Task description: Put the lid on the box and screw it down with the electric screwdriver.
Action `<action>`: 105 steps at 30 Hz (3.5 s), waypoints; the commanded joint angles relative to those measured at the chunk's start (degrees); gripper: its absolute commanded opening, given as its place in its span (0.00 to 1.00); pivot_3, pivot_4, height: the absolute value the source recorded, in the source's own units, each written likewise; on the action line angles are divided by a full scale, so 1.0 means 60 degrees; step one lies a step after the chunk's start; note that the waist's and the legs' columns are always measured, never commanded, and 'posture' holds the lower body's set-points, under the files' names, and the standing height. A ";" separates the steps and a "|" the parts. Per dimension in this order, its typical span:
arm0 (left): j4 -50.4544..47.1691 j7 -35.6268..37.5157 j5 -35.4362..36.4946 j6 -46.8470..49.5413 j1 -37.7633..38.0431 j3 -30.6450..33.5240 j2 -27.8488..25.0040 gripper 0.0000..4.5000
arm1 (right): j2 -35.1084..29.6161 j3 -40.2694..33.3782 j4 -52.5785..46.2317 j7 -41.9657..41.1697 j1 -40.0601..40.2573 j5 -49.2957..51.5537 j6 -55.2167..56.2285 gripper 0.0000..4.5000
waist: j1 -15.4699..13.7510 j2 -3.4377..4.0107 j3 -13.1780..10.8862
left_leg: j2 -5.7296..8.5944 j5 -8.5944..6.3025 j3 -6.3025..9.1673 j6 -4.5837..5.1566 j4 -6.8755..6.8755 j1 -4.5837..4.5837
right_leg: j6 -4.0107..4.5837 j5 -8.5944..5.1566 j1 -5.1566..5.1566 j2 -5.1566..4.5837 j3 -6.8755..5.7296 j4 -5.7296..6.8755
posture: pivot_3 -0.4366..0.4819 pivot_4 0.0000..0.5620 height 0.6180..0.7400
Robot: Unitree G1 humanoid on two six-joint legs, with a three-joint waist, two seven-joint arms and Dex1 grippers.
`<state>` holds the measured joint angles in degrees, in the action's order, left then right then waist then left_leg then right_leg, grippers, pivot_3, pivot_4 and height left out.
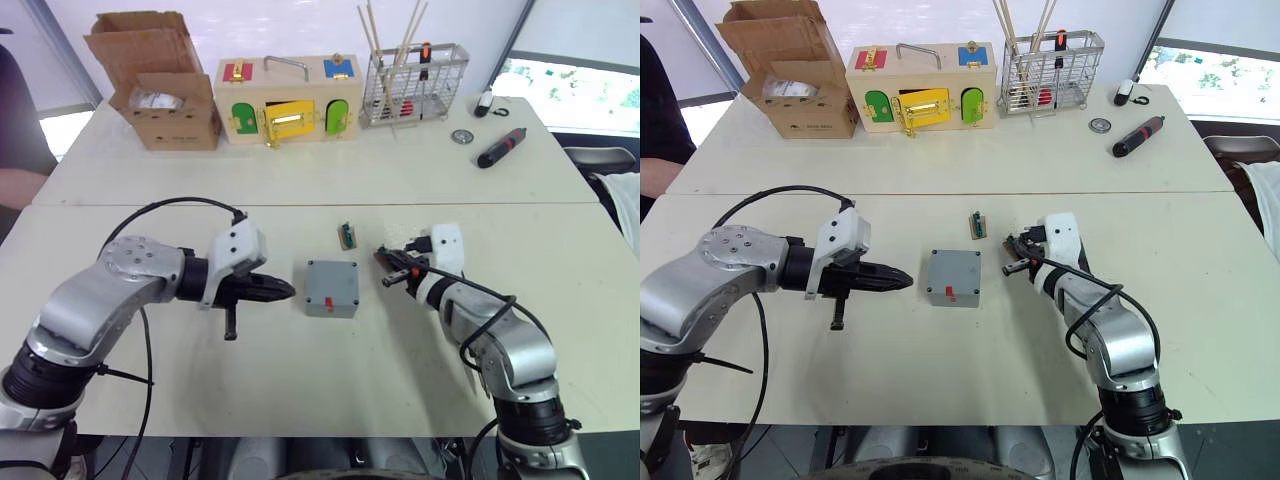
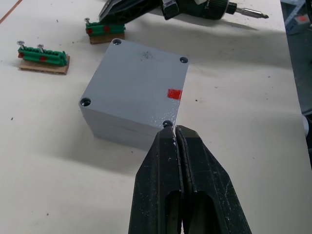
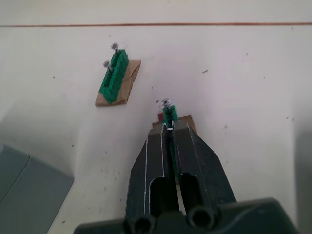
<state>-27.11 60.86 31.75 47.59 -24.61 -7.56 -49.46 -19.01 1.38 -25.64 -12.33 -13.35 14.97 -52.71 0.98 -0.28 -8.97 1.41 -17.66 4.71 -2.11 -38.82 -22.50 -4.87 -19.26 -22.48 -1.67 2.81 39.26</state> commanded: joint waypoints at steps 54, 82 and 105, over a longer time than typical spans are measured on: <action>0.0530 0.0153 0.0141 -0.0421 -0.0326 0.0180 -0.0178 0.00 | -0.0569 0.0508 -0.2141 -0.0865 -0.0024 0.1964 -0.1140 0.02 | -0.0003 0.0006 -0.0004 | -0.0001 0.0000 0.0001 0.0001 0.0011 -0.0001 | 0.0000 0.0000 -0.0003 -0.0002 0.0001 -0.0010 | 0.48 0.27 1.00; 0.1188 0.1030 -0.0502 -0.1938 -0.1838 -0.1388 0.1880 0.00 | -0.8248 -0.4585 -0.0357 -0.2833 -0.0574 0.8250 -0.6632 0.82 | -0.0013 0.0014 -0.0023 | -0.0007 -0.0031 -0.0020 0.0056 0.0016 -0.0023 | 0.0000 0.0000 0.0013 -0.0008 -0.0001 -0.0076 | 0.48 0.27 1.00; -0.1073 -0.1320 0.0166 -0.0465 0.0125 -0.0943 0.2381 0.00 | -0.8237 -0.0520 0.4141 0.2349 -0.1615 1.3037 -0.6632 0.82 | -0.0055 -0.0002 -0.0034 | -0.0020 -0.0039 -0.0036 0.0069 -0.0036 -0.0017 | -0.0002 0.0001 0.0024 0.0009 0.0014 -0.0047 | 0.48 0.27 1.00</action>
<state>-31.18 54.03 32.02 44.73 -24.28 -14.40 -35.24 -68.55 -3.01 -2.44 0.76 -20.49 91.42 -92.18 0.64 -0.29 -9.17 1.29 -17.89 4.49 -1.70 -39.04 -22.60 -4.88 -19.26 -22.34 -1.61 2.90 38.98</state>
